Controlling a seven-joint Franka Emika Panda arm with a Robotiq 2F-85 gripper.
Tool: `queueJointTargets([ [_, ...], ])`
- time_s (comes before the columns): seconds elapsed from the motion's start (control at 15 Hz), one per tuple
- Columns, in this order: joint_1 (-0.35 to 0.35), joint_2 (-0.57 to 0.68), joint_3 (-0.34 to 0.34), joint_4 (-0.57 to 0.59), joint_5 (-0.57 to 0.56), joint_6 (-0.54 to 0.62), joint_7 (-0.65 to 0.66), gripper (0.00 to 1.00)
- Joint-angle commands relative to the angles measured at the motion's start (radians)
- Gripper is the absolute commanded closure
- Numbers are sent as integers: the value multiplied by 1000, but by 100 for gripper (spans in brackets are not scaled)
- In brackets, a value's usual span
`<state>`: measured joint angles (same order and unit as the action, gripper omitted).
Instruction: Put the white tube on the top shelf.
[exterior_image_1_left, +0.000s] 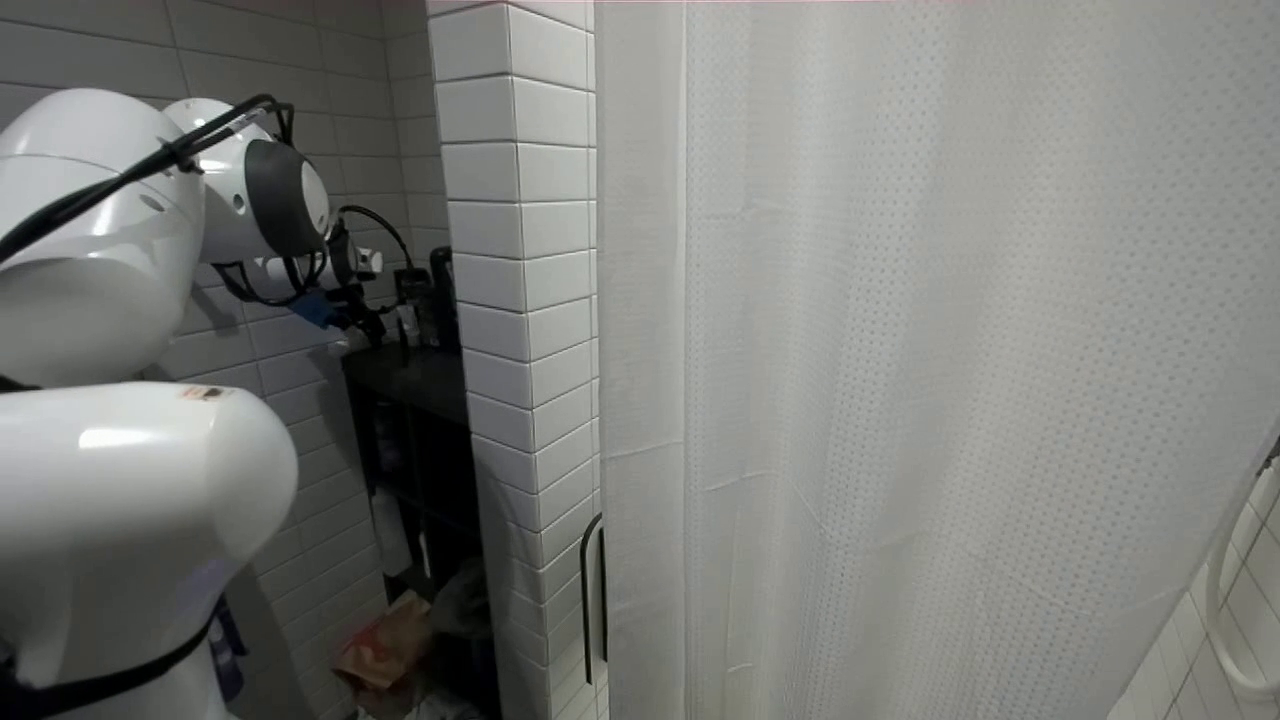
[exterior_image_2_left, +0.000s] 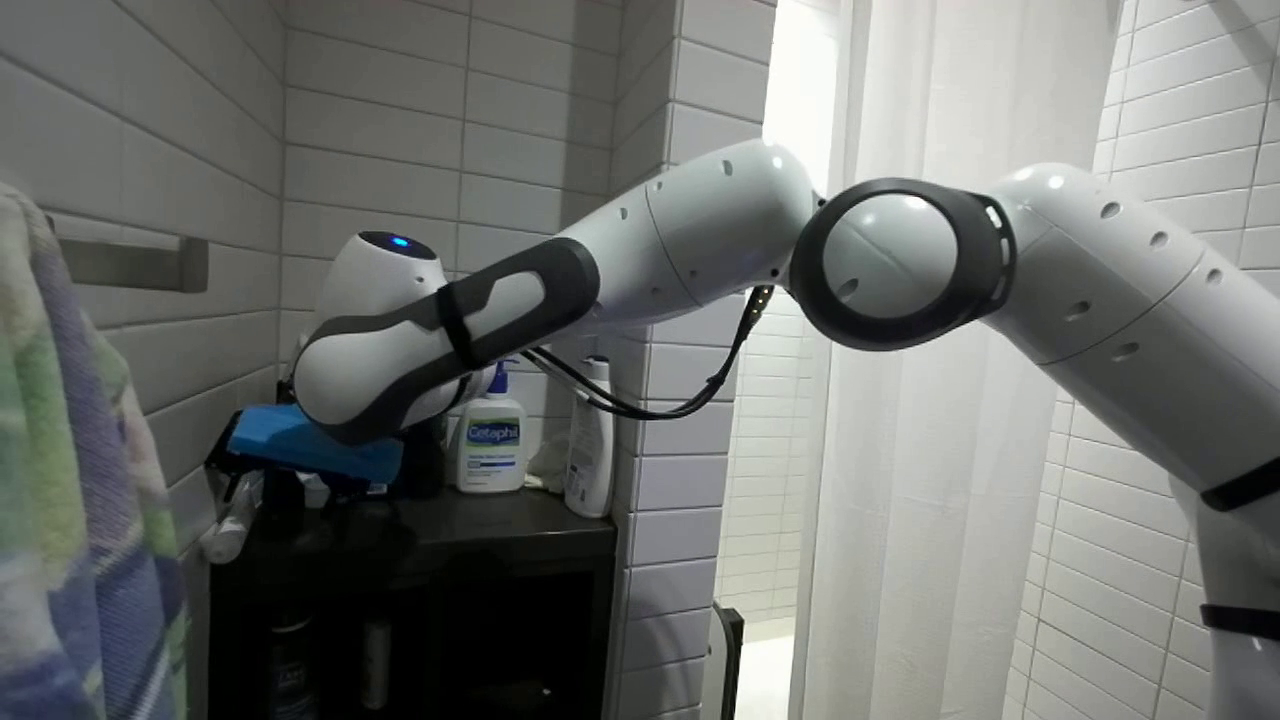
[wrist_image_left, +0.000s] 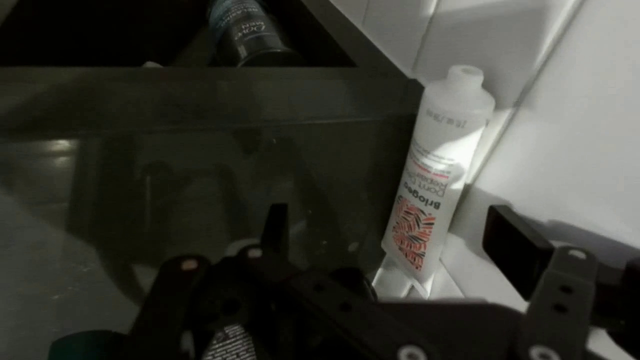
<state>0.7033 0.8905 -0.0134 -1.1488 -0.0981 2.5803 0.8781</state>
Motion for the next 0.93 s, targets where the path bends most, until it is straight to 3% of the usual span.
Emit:
queueJointTargets([
  [0.0, -31, 31, 47, 70, 64, -43, 0, 0],
  [0.47, -56, 44, 78, 77, 115, -78, -3, 0],
  [0.87, -30, -15, 63, -1, 46, -55, -90, 0],
])
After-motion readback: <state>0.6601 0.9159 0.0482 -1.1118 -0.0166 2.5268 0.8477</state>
